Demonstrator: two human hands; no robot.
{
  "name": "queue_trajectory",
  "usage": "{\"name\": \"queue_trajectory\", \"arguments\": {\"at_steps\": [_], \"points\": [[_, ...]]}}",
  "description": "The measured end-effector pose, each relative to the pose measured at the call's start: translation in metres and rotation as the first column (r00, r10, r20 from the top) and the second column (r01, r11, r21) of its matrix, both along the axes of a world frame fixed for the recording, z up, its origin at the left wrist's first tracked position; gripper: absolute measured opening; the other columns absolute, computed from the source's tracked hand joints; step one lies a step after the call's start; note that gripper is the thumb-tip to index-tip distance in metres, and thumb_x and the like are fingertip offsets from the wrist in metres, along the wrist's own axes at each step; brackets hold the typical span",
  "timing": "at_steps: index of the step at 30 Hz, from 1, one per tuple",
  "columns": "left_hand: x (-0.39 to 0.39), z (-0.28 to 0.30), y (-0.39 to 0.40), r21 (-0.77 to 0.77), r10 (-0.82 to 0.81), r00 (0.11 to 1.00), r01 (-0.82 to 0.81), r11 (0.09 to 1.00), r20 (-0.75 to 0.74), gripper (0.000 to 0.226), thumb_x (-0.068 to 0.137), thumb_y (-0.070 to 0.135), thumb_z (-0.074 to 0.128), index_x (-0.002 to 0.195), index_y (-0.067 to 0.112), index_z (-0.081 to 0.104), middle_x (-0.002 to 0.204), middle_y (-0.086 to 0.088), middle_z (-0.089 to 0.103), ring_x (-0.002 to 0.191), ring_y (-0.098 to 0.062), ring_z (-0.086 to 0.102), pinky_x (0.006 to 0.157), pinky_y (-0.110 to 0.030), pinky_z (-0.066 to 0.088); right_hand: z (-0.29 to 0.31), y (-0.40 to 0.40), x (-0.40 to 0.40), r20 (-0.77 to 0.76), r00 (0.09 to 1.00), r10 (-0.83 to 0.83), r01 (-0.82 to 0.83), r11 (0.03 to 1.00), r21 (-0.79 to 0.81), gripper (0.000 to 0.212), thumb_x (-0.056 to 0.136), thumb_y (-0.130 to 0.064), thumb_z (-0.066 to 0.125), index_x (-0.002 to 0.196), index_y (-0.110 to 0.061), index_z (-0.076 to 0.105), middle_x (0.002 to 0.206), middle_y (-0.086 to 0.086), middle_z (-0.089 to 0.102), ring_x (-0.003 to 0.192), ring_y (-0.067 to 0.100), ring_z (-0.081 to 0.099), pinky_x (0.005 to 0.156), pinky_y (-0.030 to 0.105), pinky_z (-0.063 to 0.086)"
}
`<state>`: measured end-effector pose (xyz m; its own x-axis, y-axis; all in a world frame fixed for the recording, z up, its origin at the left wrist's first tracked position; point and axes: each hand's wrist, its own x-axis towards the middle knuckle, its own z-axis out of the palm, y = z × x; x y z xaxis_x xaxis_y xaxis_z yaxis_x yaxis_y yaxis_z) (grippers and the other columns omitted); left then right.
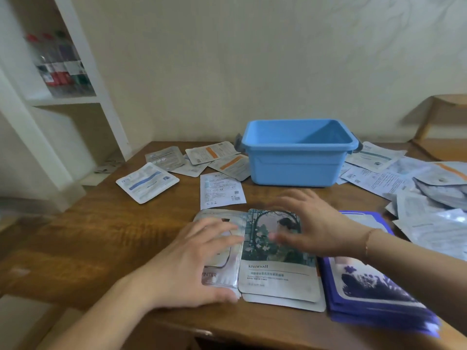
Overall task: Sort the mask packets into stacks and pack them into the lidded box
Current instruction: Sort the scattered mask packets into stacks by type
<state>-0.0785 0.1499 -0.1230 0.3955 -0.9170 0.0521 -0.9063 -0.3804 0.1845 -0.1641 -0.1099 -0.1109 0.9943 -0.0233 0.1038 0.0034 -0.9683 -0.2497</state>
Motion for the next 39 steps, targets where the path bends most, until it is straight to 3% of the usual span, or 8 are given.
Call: {"name": "queue_trajectory", "arguments": {"at_steps": [3,7,22,26,29,31,34,39], "points": [[0.011,-0.004,0.000,0.139,0.032,0.999,-0.033,0.990,0.011,0.096,0.070,0.088,0.050,0.150,0.051,0.013,0.155,0.035,-0.011,0.140,0.008,-0.025,0.120,-0.037,-0.013,-0.008,0.014,0.001,-0.170,0.976,0.137,-0.157,0.982,-0.108,0.090,0.071,-0.087,0.038,0.147,-0.041,0.026,0.158,-0.010,0.022,0.145,0.017,0.017,0.118,0.044,0.020],[0.012,-0.014,0.001,0.164,0.048,0.999,-0.048,0.985,0.004,0.094,0.073,0.087,0.047,0.151,0.050,0.009,0.157,0.032,-0.013,0.141,0.006,-0.025,0.121,-0.043,-0.012,-0.017,0.018,-0.003,-0.218,0.964,0.151,-0.189,0.968,-0.166,0.093,0.071,-0.088,0.037,0.151,-0.042,0.017,0.162,-0.012,0.012,0.149,0.016,0.007,0.120,0.049,0.002],[0.020,-0.013,0.004,0.146,0.037,0.996,-0.026,0.989,-0.077,0.094,0.073,0.085,0.049,0.151,0.051,0.010,0.155,0.037,-0.012,0.140,0.011,-0.022,0.117,-0.028,-0.012,-0.018,0.013,-0.007,-0.248,0.951,0.184,-0.228,0.960,-0.163,0.094,0.071,-0.092,0.029,0.151,-0.046,0.009,0.162,-0.017,0.003,0.149,0.011,-0.004,0.121,0.043,-0.005],[0.054,0.002,0.014,-0.020,0.262,0.925,-0.278,0.960,-0.277,0.083,0.078,0.082,0.044,0.150,0.053,0.015,0.157,0.036,-0.002,0.144,0.010,-0.007,0.122,-0.036,0.009,-0.004,0.019,0.009,-0.140,0.974,0.179,-0.193,0.977,-0.094,0.090,0.071,-0.093,0.022,0.148,-0.047,0.018,0.158,-0.025,0.007,0.146,-0.001,-0.008,0.122,0.030,0.000],[0.112,0.000,0.020,0.047,0.521,0.850,-0.519,0.854,-0.077,0.081,0.086,0.075,0.040,0.155,0.040,0.013,0.162,0.021,-0.005,0.150,-0.008,-0.001,0.122,-0.044,0.016,0.010,0.038,0.037,-0.148,0.972,0.182,-0.190,0.981,-0.043,0.094,0.066,-0.096,0.014,0.147,-0.049,0.020,0.158,-0.025,0.011,0.146,-0.001,0.001,0.122,0.033,0.013],[0.146,-0.007,0.031,0.149,0.614,0.789,-0.609,0.779,0.014,0.084,0.089,0.072,0.037,0.157,0.032,0.008,0.164,0.011,-0.009,0.152,-0.017,-0.002,0.122,-0.047,0.013,0.016,0.056,0.059,-0.157,0.967,0.199,-0.205,0.979,-0.021,0.087,0.071,-0.091,0.021,0.147,-0.049,0.021,0.158,-0.023,0.014,0.146,0.002,0.007,0.119,0.032,0.018],[0.170,-0.019,0.051,0.230,0.649,0.760,-0.631,0.741,-0.008,0.084,0.090,0.073,0.030,0.157,0.028,0.006,0.165,0.007,-0.006,0.152,-0.016,-0.002,0.122,-0.050,0.005,0.017,0.080,0.089,-0.148,0.965,0.215,-0.214,0.977,0.022,0.077,0.078,-0.081,0.034,0.147,-0.046,0.024,0.157,-0.020,0.018,0.145,0.003,0.014,0.115,0.030,0.025],[0.137,-0.019,0.080,0.227,0.593,0.805,-0.573,0.787,-0.025,0.082,0.088,0.076,0.029,0.156,0.036,0.008,0.164,0.013,-0.003,0.151,-0.010,-0.003,0.123,-0.048,0.003,0.011,0.119,0.124,-0.143,0.955,0.261,-0.261,0.965,0.023,0.069,0.086,-0.071,0.043,0.147,-0.043,0.027,0.157,-0.017,0.021,0.144,0.007,0.021,0.112,0.031,0.031]]}}
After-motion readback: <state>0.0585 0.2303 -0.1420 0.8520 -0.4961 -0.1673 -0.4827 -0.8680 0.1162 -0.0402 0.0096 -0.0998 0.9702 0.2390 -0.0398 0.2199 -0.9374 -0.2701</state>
